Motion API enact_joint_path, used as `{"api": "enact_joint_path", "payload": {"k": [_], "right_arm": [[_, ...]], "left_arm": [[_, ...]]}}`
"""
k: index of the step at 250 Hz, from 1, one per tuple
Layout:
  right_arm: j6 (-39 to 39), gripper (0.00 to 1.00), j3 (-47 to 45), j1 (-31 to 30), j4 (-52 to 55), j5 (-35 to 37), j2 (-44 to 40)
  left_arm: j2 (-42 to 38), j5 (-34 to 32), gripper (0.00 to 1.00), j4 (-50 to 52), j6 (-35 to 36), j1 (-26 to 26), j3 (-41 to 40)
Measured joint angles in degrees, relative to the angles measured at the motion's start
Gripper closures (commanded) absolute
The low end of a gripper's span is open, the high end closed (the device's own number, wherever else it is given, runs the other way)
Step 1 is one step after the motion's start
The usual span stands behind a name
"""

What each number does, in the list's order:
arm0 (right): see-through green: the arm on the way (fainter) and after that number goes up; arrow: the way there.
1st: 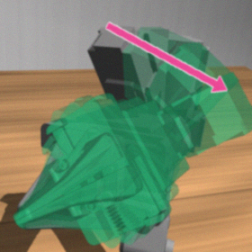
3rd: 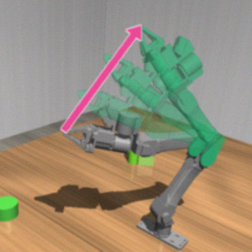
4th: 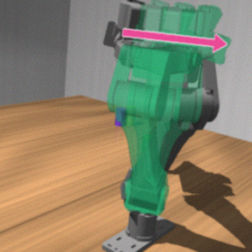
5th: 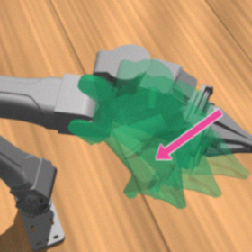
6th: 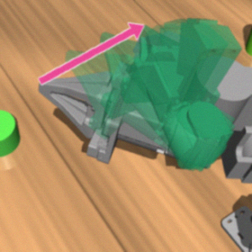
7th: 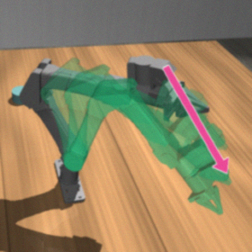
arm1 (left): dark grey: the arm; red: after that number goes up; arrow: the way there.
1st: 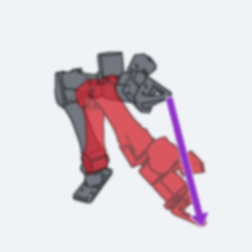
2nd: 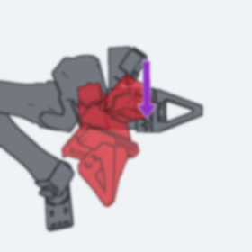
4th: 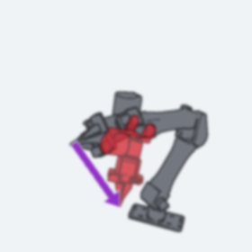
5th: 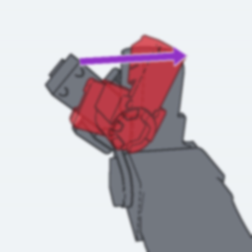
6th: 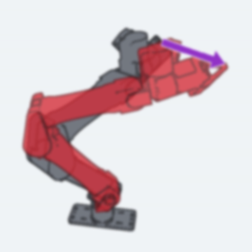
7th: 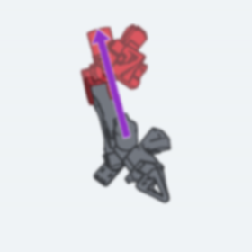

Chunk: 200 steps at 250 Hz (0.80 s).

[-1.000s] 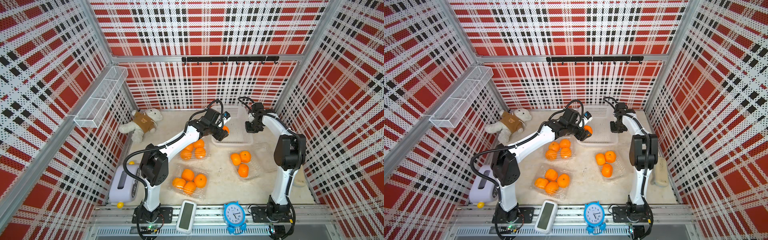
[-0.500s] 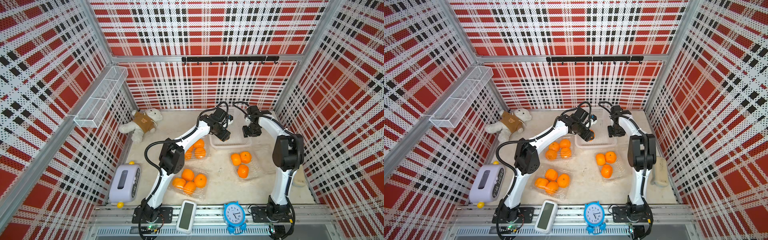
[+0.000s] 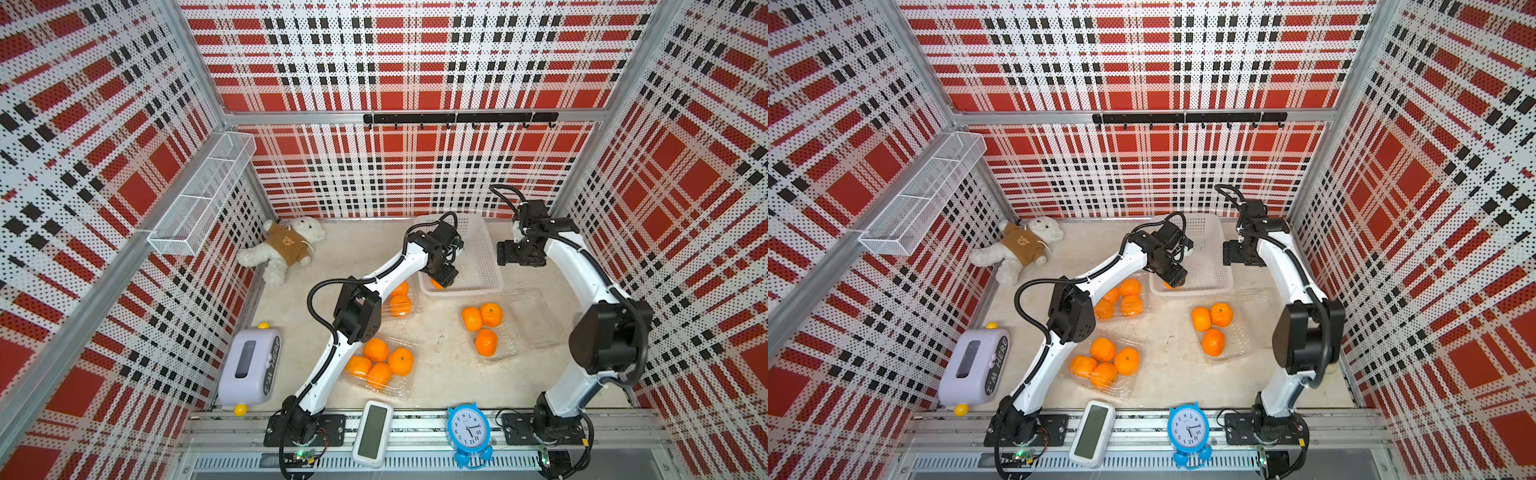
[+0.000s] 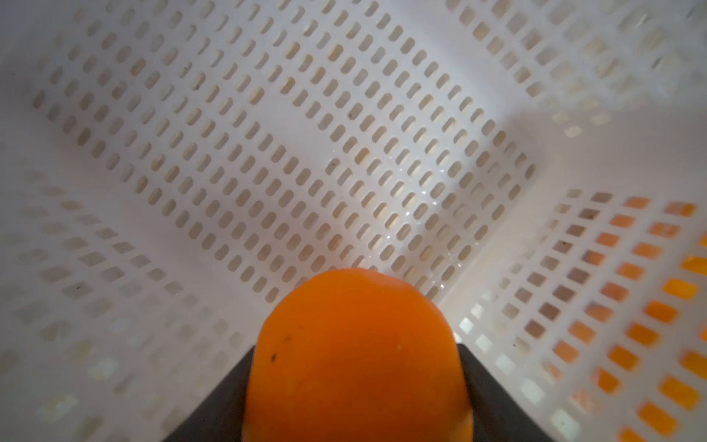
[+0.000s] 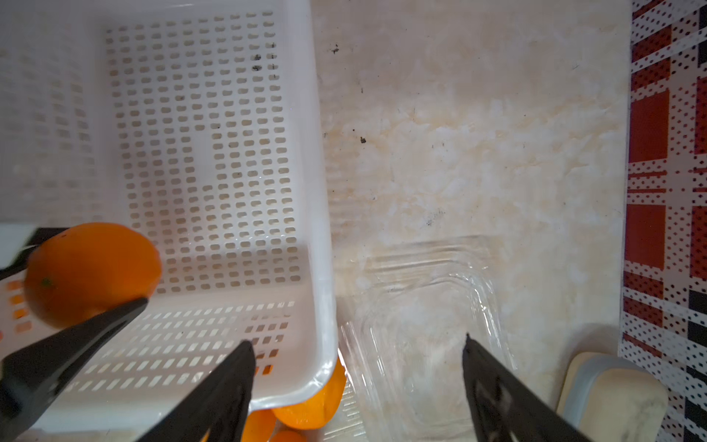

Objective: Take oranges out of containers
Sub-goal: Place the orange in the basket.

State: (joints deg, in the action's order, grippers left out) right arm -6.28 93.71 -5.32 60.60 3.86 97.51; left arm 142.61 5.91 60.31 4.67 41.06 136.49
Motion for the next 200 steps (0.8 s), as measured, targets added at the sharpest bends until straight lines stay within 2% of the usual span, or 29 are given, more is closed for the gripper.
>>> {"api": "enact_joint_path", "payload": {"k": [90, 97, 150, 156, 200], "right_arm": [[-3.0, 0.11, -11.2, 0.0, -4.7, -5.4, -20.1], [-3.3, 0.11, -12.0, 0.0, -4.7, -5.8, -21.3], [-4.3, 0.1, -19.2, 0.0, -4.3, -9.4, -27.8], [-4.4, 0.1, -19.8, 0.0, -4.0, -9.8, -28.3], [-5.1, 0.1, -20.4, 0.0, -1.9, -12.0, -31.0]], "left_arm": [[3.8, -2.8, 0.28, 2.6, -0.6, 1.6, 2.9], [3.8, -3.1, 0.16, 2.8, -0.6, 1.8, 3.2], [3.8, -4.3, 0.1, 3.3, -0.5, 2.6, 4.3], [3.8, -4.4, 0.0, 3.3, -0.5, 2.6, 4.3], [3.1, -5.1, 0.01, 3.7, -0.1, 2.6, 4.3]]}}
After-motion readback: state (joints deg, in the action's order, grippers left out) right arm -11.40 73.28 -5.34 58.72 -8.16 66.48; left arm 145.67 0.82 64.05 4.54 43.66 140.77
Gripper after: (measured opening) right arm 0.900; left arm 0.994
